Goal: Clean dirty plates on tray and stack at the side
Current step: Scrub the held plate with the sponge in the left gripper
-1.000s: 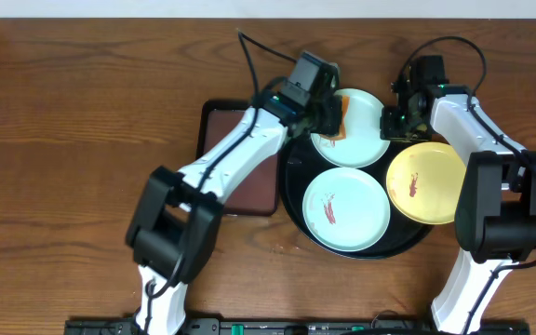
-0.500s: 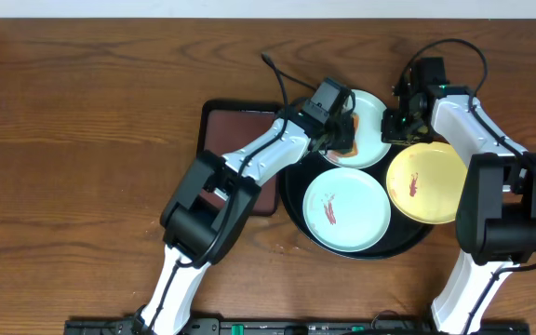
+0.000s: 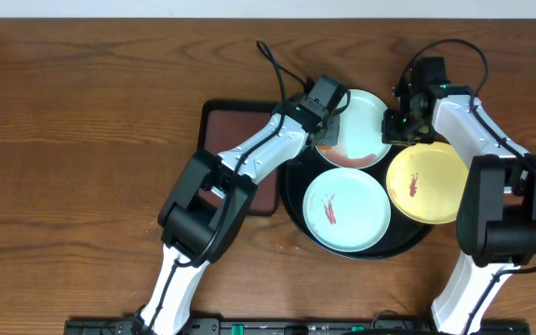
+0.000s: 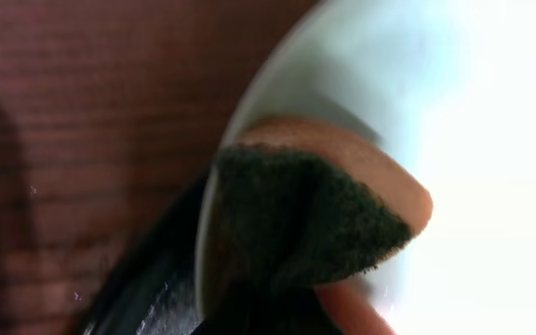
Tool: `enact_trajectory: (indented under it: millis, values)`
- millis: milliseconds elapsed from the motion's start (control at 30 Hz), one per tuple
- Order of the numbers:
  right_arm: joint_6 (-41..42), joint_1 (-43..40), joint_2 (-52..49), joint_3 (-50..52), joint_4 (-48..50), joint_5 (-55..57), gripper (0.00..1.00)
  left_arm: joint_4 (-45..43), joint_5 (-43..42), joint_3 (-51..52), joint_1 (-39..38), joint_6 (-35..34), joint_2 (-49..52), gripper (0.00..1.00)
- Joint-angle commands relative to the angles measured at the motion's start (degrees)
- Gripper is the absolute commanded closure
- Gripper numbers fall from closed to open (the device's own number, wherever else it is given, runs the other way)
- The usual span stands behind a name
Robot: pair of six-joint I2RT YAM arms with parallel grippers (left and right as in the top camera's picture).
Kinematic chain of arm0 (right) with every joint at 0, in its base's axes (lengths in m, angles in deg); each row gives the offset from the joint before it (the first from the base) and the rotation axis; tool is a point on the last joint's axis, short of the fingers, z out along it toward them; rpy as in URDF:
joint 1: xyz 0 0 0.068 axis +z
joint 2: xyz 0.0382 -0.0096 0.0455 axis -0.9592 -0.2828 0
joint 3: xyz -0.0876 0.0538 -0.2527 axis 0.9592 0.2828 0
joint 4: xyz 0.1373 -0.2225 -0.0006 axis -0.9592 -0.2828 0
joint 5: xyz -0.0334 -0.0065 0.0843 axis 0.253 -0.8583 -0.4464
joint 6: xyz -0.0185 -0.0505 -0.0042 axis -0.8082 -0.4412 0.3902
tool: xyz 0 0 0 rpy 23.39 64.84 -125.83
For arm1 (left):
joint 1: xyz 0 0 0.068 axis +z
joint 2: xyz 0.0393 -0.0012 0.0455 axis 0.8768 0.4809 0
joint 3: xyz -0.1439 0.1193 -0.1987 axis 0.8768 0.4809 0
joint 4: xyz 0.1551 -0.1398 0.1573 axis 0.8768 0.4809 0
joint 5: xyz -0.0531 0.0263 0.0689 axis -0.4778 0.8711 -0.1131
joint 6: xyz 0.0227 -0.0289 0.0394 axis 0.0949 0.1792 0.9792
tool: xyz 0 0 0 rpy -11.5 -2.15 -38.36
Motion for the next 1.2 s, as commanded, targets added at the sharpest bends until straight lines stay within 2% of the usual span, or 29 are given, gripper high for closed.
enact_trajectory:
  millis: [0, 167, 300, 367, 567, 767, 967, 1033, 1167]
  values:
    - [-2.0, 0.8, 0.3, 1.2, -0.8, 1.2, 0.99, -4.8, 1.5, 0.3, 1.3, -8.5, 1.2, 0.93]
    - [-3.0, 1.9, 0.3, 1.2, -1.5, 2.3, 0.99, -12.8, -6.1, 0.3, -0.1, -16.2, 2.8, 0.93]
    - [-3.0, 2.2, 0.3, 1.2, -1.7, 3.0, 0.99, -13.3, -8.2, 0.3, -2.3, -17.0, 5.3, 0.93]
    - [-3.1, 2.2, 0.3, 1.2, -1.9, 3.1, 0.99, -13.3, -8.8, 0.3, -2.7, -15.9, 6.1, 0.93]
    - [-3.1, 2.2, 0.3, 1.2, -2.2, 3.2, 0.99, -11.2, -2.4, -0.1, -1.0, -2.6, 5.7, 0.92]
    - [-3.3, 2.2, 0.3, 1.2, -2.3, 3.2, 0.99, -0.4, 3.4, -2.5, 3.8, 4.5, 5.7, 0.92]
    - [-3.3, 2.2, 0.3, 1.2, -2.4, 3.2, 0.99, 6.6, 4.5, -3.7, 6.5, 4.8, 5.7, 0.92]
    - [-3.3, 2.2, 0.3, 1.2, -2.6, 3.2, 0.99, 6.7, 2.4, -3.7, 6.0, 4.5, 5.7, 0.93]
    - [-3.0, 2.2, 0.3, 1.2, -2.8, 3.8, 0.99, 5.7, -5.0, -3.7, 3.2, -1.0, 5.7, 0.92]
